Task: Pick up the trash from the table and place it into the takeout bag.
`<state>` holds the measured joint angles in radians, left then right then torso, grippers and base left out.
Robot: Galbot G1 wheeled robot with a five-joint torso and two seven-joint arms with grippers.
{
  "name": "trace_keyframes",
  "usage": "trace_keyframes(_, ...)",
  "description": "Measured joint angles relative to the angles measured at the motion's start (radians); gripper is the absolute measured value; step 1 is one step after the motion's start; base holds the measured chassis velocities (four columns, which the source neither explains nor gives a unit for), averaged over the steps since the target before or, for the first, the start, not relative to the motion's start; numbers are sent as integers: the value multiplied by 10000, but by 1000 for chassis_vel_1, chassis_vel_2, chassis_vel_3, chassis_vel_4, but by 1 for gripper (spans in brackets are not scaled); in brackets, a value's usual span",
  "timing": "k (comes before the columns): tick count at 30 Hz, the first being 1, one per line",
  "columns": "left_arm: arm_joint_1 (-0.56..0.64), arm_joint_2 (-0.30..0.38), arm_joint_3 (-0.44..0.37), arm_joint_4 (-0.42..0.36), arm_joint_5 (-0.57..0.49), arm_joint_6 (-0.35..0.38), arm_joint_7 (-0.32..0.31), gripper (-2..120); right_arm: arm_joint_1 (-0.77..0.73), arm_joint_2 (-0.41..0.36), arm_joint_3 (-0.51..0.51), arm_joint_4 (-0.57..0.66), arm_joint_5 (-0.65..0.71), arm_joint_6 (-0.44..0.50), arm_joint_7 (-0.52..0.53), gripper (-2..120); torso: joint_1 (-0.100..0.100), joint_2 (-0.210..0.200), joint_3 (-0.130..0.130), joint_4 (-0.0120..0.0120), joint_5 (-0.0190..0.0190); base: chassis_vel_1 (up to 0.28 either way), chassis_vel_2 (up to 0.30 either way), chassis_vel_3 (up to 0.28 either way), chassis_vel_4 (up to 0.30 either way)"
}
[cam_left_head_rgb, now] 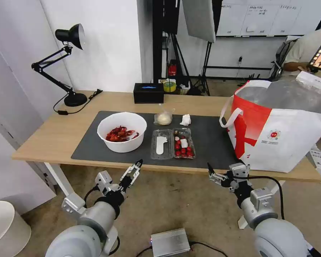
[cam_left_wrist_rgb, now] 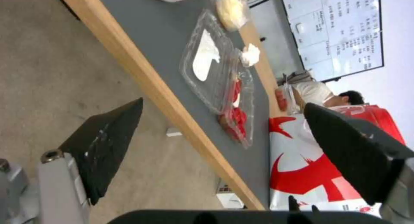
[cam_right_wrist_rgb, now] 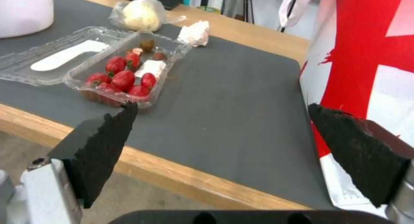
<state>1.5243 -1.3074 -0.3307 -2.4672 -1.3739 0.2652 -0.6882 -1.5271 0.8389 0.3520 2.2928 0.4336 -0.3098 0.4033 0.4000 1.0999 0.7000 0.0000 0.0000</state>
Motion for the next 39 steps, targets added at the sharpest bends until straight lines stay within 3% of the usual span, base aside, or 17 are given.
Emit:
trace_keyframes(19, -666, -59, 489, 620, -181, -33, -95, 100, -30, 87, -29, -84, -26, 0, 21, 100, 0, 1, 0, 0, 0, 0, 0, 0, 0)
trace_keyframes(39, -2162, -375, 1233, 1626, -586, -68, -468, 100, -272, 517, -7, -80, -317, 0, 24, 100, 0, 1, 1, 0, 0, 0, 0, 0, 0)
